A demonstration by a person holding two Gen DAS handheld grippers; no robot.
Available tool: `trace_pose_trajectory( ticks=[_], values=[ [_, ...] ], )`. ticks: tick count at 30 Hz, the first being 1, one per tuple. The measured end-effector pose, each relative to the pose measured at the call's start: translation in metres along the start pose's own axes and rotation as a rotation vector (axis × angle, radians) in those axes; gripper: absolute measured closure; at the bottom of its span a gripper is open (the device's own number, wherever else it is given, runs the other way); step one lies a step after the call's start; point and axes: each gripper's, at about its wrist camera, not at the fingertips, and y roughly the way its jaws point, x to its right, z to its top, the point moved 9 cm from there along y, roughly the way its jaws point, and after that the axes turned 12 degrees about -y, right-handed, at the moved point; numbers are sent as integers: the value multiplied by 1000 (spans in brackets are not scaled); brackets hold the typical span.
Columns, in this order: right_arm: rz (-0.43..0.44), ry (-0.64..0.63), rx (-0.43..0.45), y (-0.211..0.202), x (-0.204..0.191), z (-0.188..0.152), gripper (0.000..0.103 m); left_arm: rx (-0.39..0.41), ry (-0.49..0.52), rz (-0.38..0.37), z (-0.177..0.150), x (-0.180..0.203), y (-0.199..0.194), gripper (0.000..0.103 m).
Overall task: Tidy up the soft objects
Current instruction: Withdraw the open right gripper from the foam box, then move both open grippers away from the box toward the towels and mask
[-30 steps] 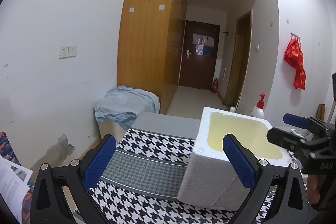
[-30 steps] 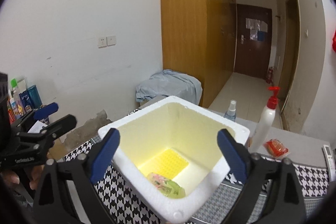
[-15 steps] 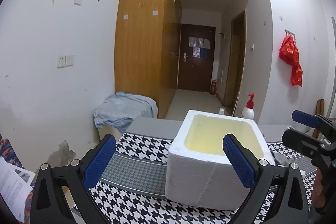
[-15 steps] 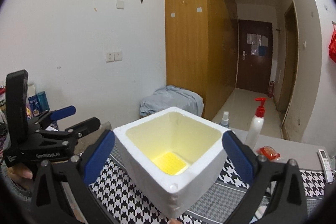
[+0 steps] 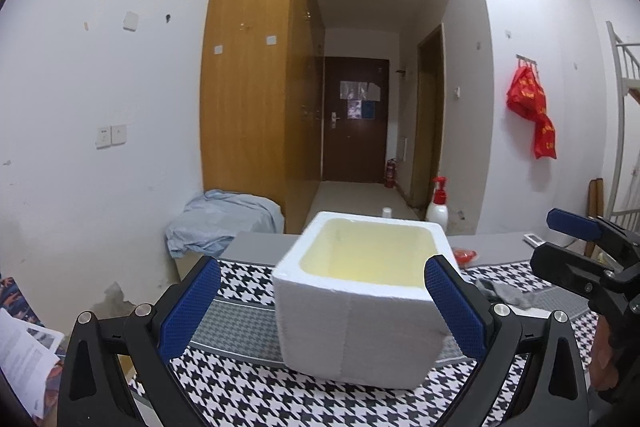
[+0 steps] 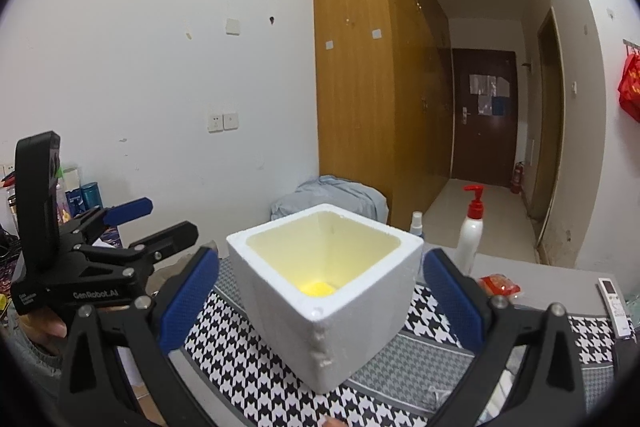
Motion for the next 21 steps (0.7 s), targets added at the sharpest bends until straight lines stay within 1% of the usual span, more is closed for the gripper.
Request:
trace_pose_trajectory(
  ticks=[9, 14, 21],
  values=[
    [-47, 11, 3, -16, 0, -18, 0, 6, 15, -43, -9, 11, -10, 1],
    [-92, 31, -20, -19, 6, -32, 0, 19, 5, -64, -18, 16, -13, 1],
    [-123, 71, -45, -29, 19, -50, 0, 3, 13, -105, -32, 26, -13, 1]
  ],
)
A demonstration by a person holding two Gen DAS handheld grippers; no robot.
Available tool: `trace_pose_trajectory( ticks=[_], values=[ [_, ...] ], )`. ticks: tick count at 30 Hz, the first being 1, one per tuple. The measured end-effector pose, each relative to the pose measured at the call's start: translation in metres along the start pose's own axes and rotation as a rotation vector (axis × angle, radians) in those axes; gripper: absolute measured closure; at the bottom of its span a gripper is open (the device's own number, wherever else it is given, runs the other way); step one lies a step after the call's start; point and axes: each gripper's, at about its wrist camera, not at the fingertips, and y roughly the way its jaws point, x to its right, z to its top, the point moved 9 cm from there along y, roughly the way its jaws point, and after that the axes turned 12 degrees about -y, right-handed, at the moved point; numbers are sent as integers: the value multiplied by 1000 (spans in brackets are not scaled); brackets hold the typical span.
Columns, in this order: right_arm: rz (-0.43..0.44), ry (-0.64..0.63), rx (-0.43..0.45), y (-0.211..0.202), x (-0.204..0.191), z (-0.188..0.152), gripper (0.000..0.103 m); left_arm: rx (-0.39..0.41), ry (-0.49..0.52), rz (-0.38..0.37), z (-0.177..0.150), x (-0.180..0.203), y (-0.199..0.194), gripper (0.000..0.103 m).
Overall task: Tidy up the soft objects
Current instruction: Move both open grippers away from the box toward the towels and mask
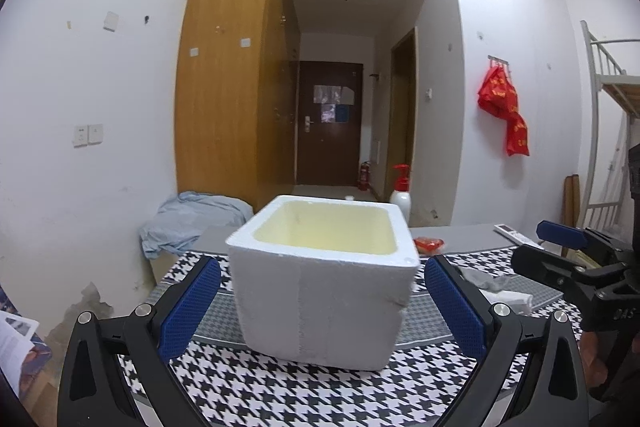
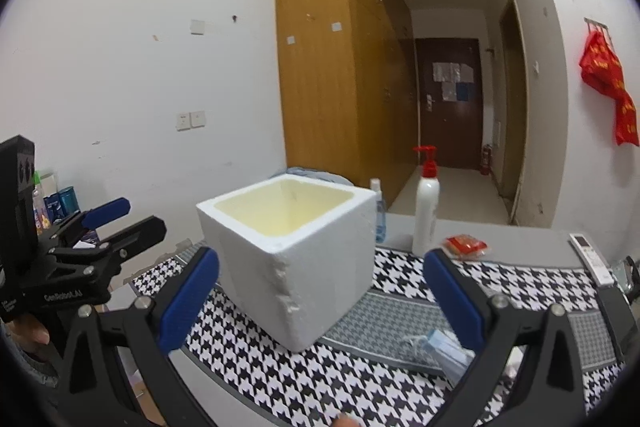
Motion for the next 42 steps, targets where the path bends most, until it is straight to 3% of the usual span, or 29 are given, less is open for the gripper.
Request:
trace_pose_trajectory(
  ticks=[24, 42],
  values=[
    [-235, 119, -83, -47, 68, -52, 0, -108, 100, -209, -48, 80, 20, 1],
    [-306, 178, -107, -66, 96, -74, 0, -184, 173, -320, -72, 126, 30, 1]
  ],
)
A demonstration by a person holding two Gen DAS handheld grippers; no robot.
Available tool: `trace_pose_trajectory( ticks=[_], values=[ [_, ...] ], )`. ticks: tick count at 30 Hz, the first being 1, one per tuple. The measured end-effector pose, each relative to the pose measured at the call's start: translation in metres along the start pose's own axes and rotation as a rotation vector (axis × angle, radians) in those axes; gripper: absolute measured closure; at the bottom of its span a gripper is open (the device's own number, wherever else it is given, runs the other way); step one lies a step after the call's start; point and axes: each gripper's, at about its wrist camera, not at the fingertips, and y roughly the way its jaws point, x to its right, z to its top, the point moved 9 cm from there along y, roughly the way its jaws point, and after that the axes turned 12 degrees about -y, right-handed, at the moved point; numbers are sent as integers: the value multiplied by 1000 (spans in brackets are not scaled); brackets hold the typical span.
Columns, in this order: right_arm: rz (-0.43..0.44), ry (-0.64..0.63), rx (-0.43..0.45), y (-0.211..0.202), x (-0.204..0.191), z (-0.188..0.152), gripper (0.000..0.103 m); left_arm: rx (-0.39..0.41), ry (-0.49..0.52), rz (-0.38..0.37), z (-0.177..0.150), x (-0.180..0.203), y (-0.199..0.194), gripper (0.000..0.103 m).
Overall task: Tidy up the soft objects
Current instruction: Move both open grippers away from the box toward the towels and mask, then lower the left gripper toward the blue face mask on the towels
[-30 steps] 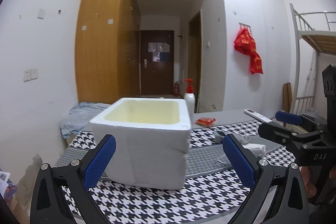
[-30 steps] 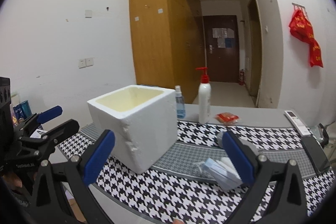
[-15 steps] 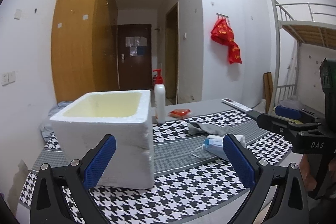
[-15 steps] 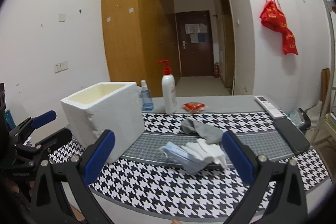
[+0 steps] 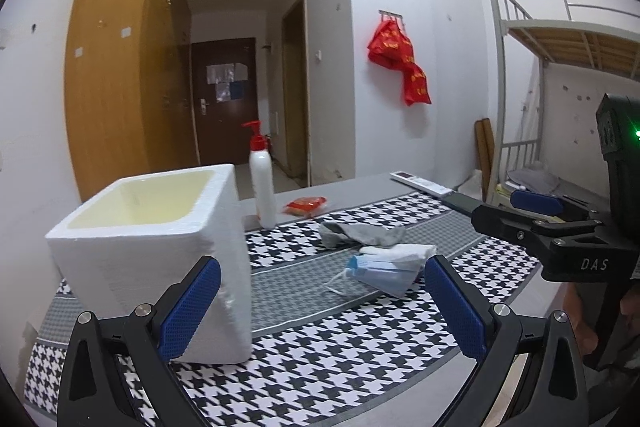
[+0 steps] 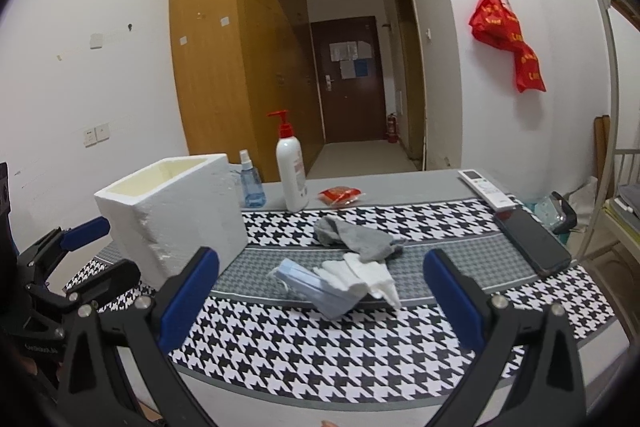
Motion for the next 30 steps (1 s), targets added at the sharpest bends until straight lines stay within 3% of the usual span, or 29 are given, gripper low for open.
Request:
trace_pose_trajectory(
  ticks=[16, 30],
  values=[
    [-32, 33, -58, 17, 31, -21, 0, -103, 37, -37, -17, 25, 37, 1],
    [14, 80, -110, 47, 35, -31, 0, -180, 98, -60, -25, 36, 71, 1]
  ],
)
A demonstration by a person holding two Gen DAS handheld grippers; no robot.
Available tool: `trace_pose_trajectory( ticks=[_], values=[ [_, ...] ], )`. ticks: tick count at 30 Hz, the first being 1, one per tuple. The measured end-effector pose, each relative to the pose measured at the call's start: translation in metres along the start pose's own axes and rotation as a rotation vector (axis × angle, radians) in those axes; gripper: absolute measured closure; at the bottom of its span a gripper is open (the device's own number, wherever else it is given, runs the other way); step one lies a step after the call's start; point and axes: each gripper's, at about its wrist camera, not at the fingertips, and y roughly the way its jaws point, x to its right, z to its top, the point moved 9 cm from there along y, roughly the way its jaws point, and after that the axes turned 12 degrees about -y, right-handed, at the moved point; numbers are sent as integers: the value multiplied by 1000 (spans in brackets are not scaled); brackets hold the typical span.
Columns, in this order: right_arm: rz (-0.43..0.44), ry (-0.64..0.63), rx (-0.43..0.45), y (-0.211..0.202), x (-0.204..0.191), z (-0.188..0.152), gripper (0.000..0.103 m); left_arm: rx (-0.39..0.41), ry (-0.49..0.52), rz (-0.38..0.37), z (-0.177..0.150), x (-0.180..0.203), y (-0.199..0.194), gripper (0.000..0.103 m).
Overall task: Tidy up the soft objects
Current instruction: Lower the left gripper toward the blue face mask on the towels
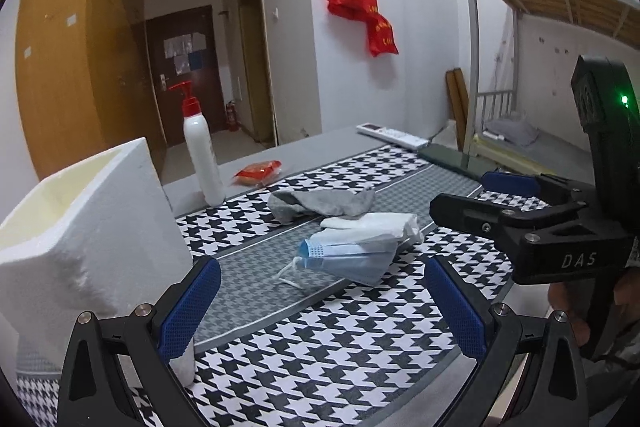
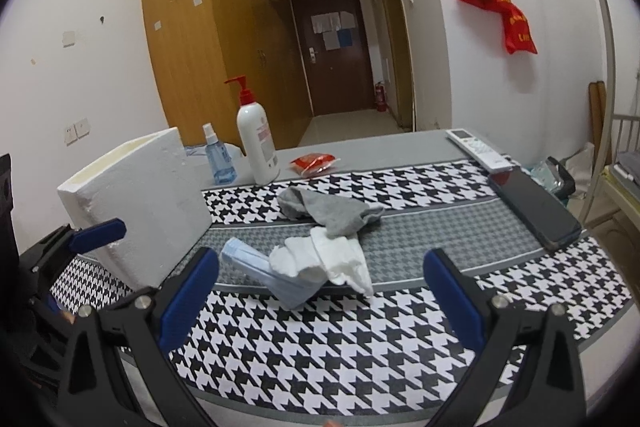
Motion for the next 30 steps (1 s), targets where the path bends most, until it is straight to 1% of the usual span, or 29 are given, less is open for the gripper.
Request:
trace_pose_trajectory(
  ticks=[3, 7, 10, 14, 18, 21, 22, 25, 26, 30],
  values=[
    [1, 5, -15, 6, 3, -3, 0, -26, 5, 8, -2, -3, 11, 1],
    [0, 8, -30, 12, 6, -5, 0, -57, -8, -20, -2, -6, 20, 1],
    [2, 7, -29, 13, 7, -5, 0, -93, -10, -13, -1, -8, 30, 1],
    [6, 24, -43, 19, 9, -6, 0, -110, 21, -32, 0, -4, 36, 1],
    [0, 25, -48, 21, 11, -8, 0, -141, 46, -41, -1, -1, 44, 1],
    [-2, 42, -51, 22, 16, -10, 0, -169, 67, -66, -2, 2, 52, 1],
    [-4, 44, -55, 22, 17, -11, 0, -171, 77, -66, -2, 3, 55, 1],
    [-7, 54, -65, 24, 20, -12, 0, -157, 111, -28, 2, 0, 63, 1],
    [-9, 57, -68, 24, 21, -13, 0, -159, 121, -30, 3, 1, 66, 1],
    [-11, 69, -75, 27, 24, -15, 0, -211, 111, -80, -2, 4, 77, 1]
  ],
)
